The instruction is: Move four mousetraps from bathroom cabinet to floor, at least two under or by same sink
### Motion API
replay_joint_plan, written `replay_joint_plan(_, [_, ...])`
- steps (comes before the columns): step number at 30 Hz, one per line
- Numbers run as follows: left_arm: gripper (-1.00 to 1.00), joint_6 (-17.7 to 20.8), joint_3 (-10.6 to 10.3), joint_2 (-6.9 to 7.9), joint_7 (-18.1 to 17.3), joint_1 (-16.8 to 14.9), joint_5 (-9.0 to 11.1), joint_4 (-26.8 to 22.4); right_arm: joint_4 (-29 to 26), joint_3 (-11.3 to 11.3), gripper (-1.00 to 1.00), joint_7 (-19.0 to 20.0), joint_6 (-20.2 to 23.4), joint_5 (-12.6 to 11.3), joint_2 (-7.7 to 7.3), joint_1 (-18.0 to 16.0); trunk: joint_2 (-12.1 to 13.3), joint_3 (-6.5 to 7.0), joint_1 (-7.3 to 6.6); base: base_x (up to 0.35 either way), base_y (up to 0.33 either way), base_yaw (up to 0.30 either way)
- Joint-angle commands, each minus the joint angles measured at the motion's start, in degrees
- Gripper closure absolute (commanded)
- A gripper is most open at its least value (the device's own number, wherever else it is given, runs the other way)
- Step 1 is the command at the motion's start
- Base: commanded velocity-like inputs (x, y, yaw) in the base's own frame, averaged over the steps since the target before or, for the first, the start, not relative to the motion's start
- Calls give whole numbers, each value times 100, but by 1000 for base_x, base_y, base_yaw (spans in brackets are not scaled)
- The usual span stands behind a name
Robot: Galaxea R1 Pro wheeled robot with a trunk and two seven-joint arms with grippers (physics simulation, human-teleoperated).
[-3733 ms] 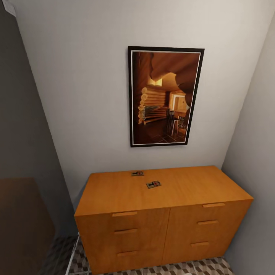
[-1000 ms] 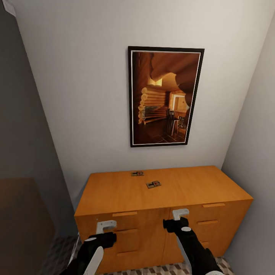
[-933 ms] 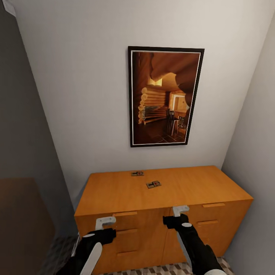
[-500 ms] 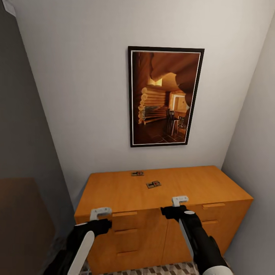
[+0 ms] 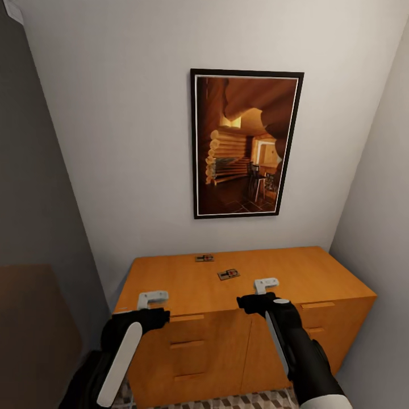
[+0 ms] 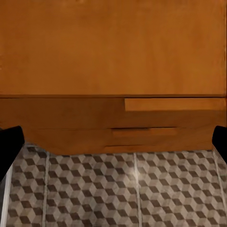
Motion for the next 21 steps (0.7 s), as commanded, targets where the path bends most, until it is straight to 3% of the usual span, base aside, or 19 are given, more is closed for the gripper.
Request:
replay_joint_plan(1, [-100, 34, -3, -3, 60, -62, 60, -6, -94, 11, -100, 51, 93, 62, 2, -1, -4, -3, 2, 0, 0, 0])
replay_joint_plan(10, [-100, 124, -2, -22, 60, -615, 52, -11, -526, 77, -100, 52, 338, 60, 5, -134, -4, -3, 2, 0, 0, 0])
replay_joint_plan(18, [-100, 135, -2, -78, 60, -1195, 36, 93, -556, 75, -100, 39, 365, 49, 7, -607, -4, -3, 2, 0, 0, 0])
replay_joint_plan(21, [-100, 136, -2, -176, 60, -1502, 35, 369, -536, 71, -100, 38, 371, 30, 7, -876, -4, -3, 2, 0, 0, 0])
